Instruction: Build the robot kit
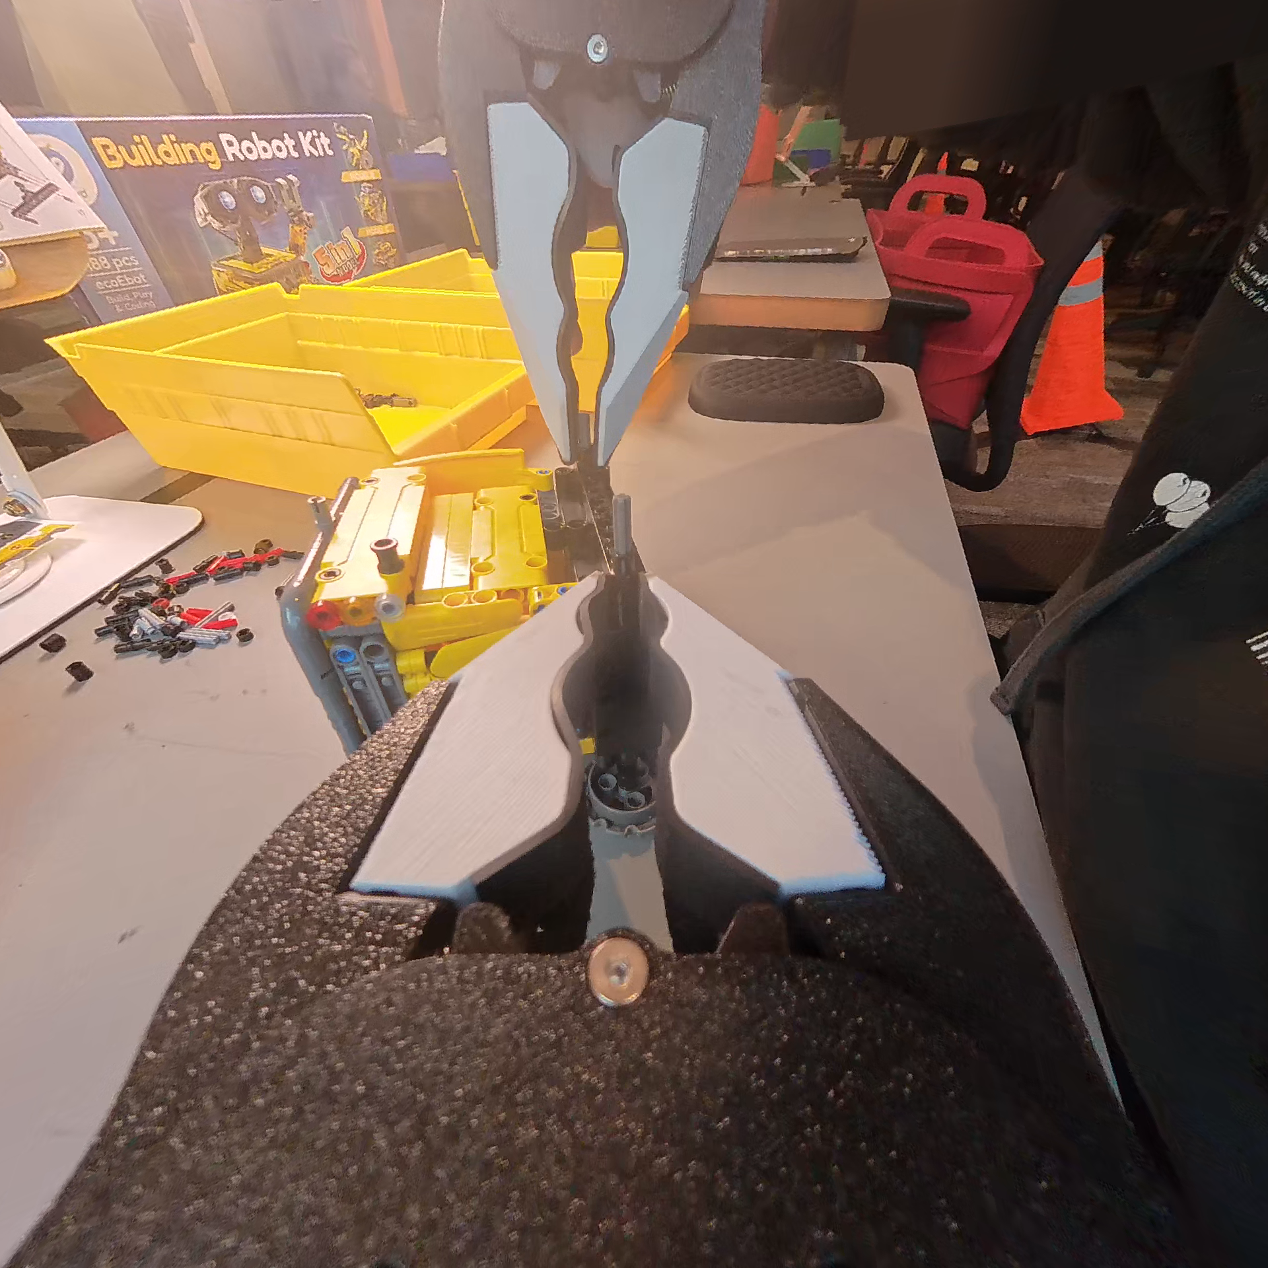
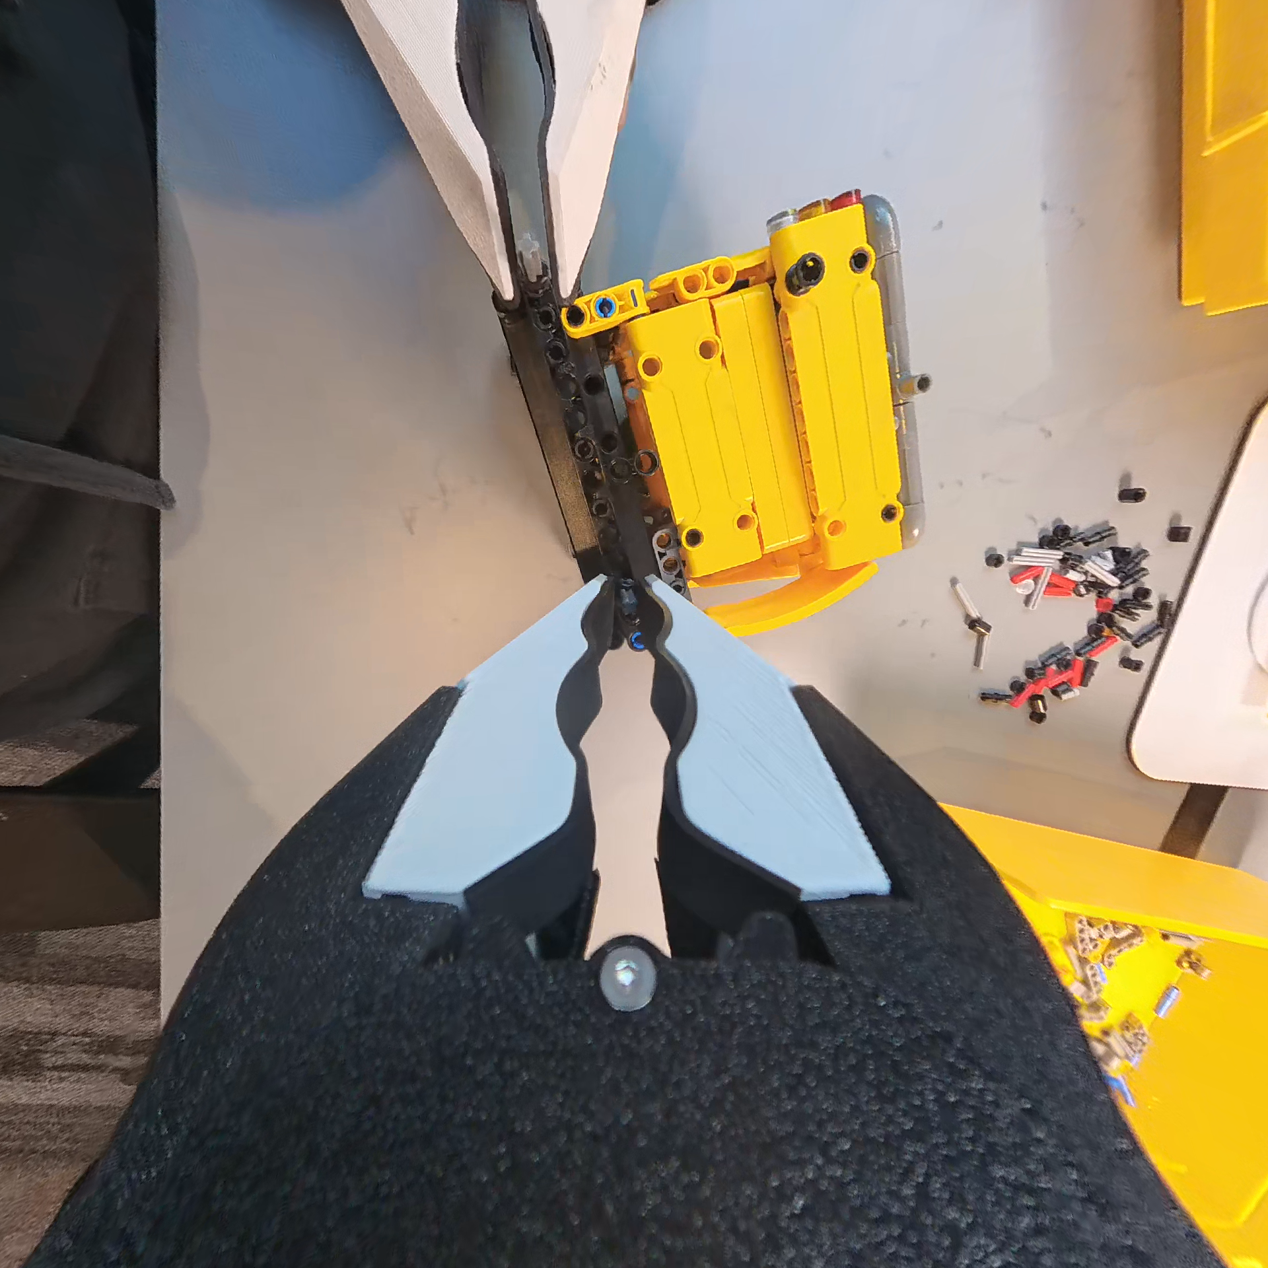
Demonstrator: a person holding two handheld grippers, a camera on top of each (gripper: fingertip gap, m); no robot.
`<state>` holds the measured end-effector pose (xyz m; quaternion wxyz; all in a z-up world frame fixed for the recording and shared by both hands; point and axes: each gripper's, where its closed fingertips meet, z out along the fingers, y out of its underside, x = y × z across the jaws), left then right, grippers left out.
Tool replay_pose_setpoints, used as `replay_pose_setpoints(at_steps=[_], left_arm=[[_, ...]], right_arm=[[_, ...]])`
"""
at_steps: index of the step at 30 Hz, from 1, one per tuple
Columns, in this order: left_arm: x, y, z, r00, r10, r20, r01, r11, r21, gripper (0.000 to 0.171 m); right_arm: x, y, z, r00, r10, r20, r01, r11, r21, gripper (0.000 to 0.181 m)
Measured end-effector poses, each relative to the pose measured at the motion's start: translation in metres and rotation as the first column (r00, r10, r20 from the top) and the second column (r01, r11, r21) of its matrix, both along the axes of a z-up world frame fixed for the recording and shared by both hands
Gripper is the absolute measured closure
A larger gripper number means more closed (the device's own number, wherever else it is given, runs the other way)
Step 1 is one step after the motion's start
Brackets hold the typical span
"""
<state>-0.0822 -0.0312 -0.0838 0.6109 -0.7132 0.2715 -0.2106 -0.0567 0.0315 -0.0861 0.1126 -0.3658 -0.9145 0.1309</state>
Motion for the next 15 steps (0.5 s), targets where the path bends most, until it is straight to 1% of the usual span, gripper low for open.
replay_pose_setpoints(at_steps=[4, 8, 12, 15], left_arm=[[-0.0007, -0.0004, -0.0002, 1.0, 0.01, -0.008, -0.01, 1.0, 0.001, 0.166], [-0.0009, -0.0007, -0.0005, 1.0, 0.01, -0.007, -0.01, 1.0, -0.003, 0.166], [0.0001, -0.0004, -0.0007, 0.999, 0.016, -0.028, -0.016, 1.0, -0.002, 0.166], [0.0008, -0.0008, -0.001, 1.0, 0.015, -0.027, -0.015, 1.0, 0.0, 0.166]], right_arm=[[-0.0009, -0.0003, 0.0006, 0.999, 0.025, -0.027, -0.025, 0.999, 0.02, 0.175], [-0.0013, -0.0008, 0.0011, 0.999, 0.002, -0.052, -0.004, 0.999, -0.033, 0.174], [0.0032, 0.0042, 0.005, 0.996, -0.007, -0.087, 0.0, 0.997, -0.075, 0.168], [0.0052, 0.0058, 0.0088, 0.994, -0.028, -0.107, 0.015, 0.993, -0.117, 0.168]])
